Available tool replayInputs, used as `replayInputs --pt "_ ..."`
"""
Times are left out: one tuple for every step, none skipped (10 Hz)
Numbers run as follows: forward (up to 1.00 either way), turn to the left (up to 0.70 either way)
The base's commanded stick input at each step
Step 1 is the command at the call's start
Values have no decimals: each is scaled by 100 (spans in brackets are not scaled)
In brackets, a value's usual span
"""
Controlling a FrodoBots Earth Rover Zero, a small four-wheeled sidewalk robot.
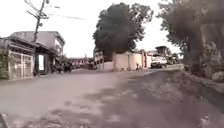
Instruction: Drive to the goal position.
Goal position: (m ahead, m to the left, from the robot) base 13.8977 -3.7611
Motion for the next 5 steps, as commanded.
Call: replayInputs --pt "70 0" --pt "70 0" --pt "70 0" --pt "70 0" --pt "70 0"
